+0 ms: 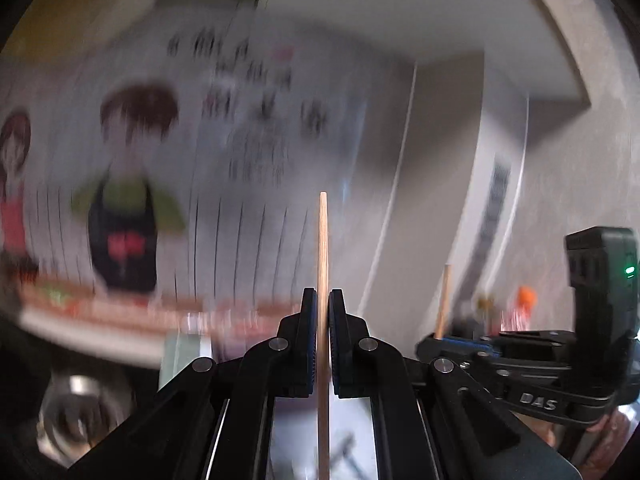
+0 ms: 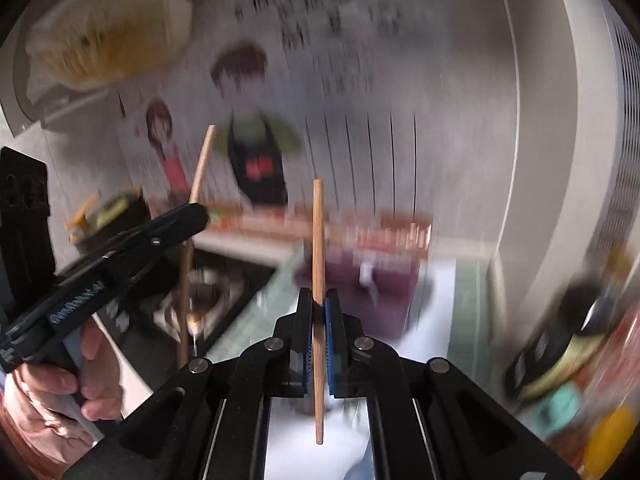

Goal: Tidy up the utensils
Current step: 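Lift both wooden chopsticks up over the purple holder, then lower the chopsticks into the purple holder and open both tools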

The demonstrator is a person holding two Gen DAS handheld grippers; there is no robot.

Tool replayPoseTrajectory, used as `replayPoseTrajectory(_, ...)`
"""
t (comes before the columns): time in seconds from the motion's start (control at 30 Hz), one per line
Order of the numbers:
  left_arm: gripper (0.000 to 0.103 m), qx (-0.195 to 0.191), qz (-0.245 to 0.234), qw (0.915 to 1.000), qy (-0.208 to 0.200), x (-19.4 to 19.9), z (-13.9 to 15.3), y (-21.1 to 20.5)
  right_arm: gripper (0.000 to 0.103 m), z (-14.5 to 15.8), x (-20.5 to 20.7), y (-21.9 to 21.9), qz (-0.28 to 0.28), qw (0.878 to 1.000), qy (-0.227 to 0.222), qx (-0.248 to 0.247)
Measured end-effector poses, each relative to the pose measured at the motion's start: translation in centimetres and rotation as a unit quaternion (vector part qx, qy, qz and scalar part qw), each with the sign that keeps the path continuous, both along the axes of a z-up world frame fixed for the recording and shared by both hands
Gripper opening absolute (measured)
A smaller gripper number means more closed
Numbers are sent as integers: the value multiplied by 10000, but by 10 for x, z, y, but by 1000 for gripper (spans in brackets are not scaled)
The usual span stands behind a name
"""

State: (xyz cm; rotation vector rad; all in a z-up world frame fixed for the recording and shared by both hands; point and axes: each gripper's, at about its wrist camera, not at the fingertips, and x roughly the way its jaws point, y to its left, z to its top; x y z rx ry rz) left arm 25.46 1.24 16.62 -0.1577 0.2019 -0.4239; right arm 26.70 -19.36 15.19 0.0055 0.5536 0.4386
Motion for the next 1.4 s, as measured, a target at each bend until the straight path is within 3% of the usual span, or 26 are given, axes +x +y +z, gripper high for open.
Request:
replayPoseTrajectory(0.17,6,-92,198,9982,-567,37,32,2,5,60,23,6,-352,9959,-826,-89)
replayPoseTrajectory(0.37,6,-333,354,9951,-858,89,24,5,5,67,71,15,-765,9901,-1137,-294)
replayPoseTrajectory(0.63,6,-180,479,9978,-429,167,-32,-8,5,19,143,26,-908,9918,-799,-424)
replayPoseTrajectory(0.9,6,-70,448,9988,181,205,-102,-8,5,-47,187,26,-958,9942,-276,-409)
replayPoseTrajectory(1.13,6,103,337,9922,1199,219,-165,-9,5,-113,210,26,-907,9935,564,-393)
replayPoseTrajectory(1.3,8,341,266,9836,1749,216,-186,-15,6,-149,214,25,-806,9897,1112,-408)
replayPoseTrajectory(1.4,14,350,309,9805,1908,205,-183,-12,20,-156,214,23,-780,9872,1323,-435)
